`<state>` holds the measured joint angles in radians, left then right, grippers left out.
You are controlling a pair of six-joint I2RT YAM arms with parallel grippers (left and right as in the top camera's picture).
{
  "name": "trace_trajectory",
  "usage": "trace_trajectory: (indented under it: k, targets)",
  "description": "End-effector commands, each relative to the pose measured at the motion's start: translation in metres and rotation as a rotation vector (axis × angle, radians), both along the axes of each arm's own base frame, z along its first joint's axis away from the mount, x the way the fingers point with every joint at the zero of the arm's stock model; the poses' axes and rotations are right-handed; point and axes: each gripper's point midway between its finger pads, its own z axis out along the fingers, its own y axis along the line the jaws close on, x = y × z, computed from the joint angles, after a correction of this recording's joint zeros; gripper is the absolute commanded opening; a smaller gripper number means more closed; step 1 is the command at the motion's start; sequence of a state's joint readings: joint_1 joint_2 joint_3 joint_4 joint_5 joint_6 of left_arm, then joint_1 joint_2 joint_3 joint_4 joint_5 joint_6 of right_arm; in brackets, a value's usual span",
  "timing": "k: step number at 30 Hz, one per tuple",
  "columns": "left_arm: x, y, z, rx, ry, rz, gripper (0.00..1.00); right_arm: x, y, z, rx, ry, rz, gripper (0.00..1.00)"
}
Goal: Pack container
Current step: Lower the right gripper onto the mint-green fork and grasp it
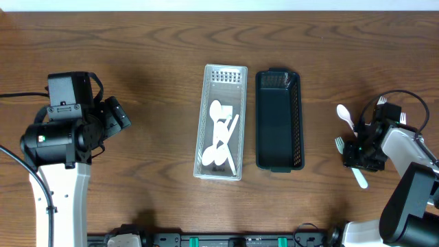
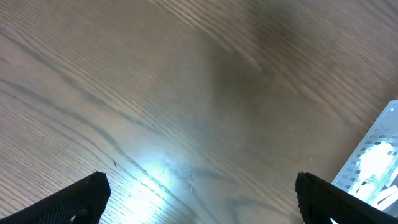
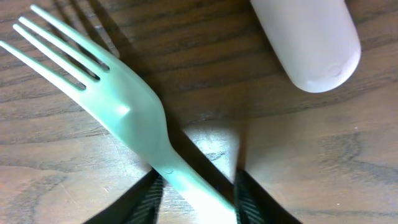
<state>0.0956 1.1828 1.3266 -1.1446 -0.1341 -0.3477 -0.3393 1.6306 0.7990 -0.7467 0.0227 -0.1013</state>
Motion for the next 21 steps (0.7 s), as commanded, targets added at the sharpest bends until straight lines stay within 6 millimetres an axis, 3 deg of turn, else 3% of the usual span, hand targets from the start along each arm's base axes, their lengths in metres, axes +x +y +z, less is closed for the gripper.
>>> trace_trajectory:
  k: [1, 12, 21]
  targets:
    - [-0.0006, 0.0028, -0.0015, 0.001, 0.006, 0.02, 0.98, -0.0334, 0.0049, -0.0261, 0.019, 0.128, -0.017, 0.32]
    - [-0.0006, 0.0028, -0.0015, 0.001, 0.006, 0.02, 0.98, -0.0325, 0.0074, -0.0262, 0.034, 0.123, -0.018, 0.18]
    - [-0.0005, 0.0028, -0.0016, 0.001, 0.006, 0.021, 0.98, -0.0283, 0.0085, -0.0267, 0.043, 0.104, -0.02, 0.15]
